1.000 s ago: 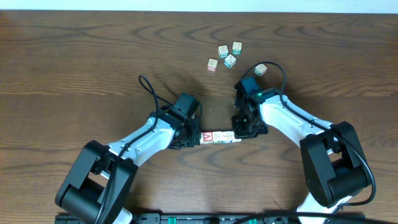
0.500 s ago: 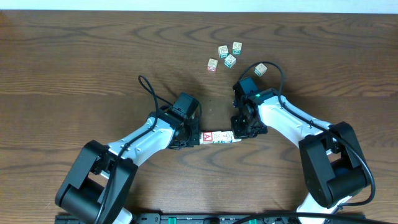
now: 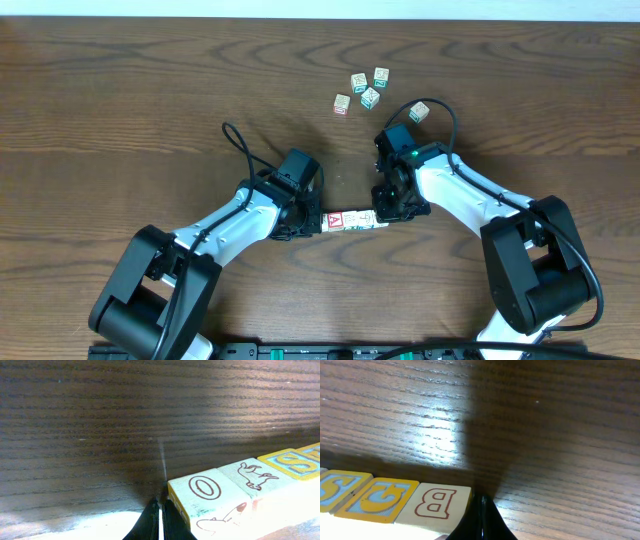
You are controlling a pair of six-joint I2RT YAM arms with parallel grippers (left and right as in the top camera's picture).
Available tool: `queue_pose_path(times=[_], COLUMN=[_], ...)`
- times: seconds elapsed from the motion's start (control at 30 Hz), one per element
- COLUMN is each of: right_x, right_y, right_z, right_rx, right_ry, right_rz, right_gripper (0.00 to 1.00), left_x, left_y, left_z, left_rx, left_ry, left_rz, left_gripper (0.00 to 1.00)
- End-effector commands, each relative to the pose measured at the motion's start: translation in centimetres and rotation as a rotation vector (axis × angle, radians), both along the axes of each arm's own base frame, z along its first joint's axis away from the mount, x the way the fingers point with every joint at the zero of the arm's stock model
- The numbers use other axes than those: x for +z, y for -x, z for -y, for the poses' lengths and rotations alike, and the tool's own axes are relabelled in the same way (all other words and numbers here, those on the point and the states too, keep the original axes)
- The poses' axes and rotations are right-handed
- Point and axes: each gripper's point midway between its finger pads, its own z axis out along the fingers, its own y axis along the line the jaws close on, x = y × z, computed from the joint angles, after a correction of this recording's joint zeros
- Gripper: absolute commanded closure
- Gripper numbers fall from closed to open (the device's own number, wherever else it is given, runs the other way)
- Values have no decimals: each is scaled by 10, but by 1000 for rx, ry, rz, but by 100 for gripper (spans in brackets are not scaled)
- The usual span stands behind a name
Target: Lift 5 blocks
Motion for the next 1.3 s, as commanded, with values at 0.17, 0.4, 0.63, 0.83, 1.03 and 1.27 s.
queue_pose_path(times=[0.17,0.4,0.63,0.83,1.03,1.27], right_x=[4,7,9,12,22,26], right_y=[12,15,18,20,30,30], right_z=[-34,-54,-64,-71,-90,-95], right_rx=[37,82,112,126,161,162], right_ry=[-125,-182,-206,-252,-379,-413], right_rz=[-33,-24,-21,-34,-79,-86], right_gripper=[99,99,99,99,99,99], left_x=[13,14,16,17,18,20], left_y=[3,2,2,5,2,0], left_z=[27,29,36,40,42,43], left_rx=[-16,-20,-54,-80,-84,-85], left_ry=[135,146,163,164,171,179], left_rz=[-31,-24,-7,1,15,27], left_gripper=[93,93,93,93,93,93])
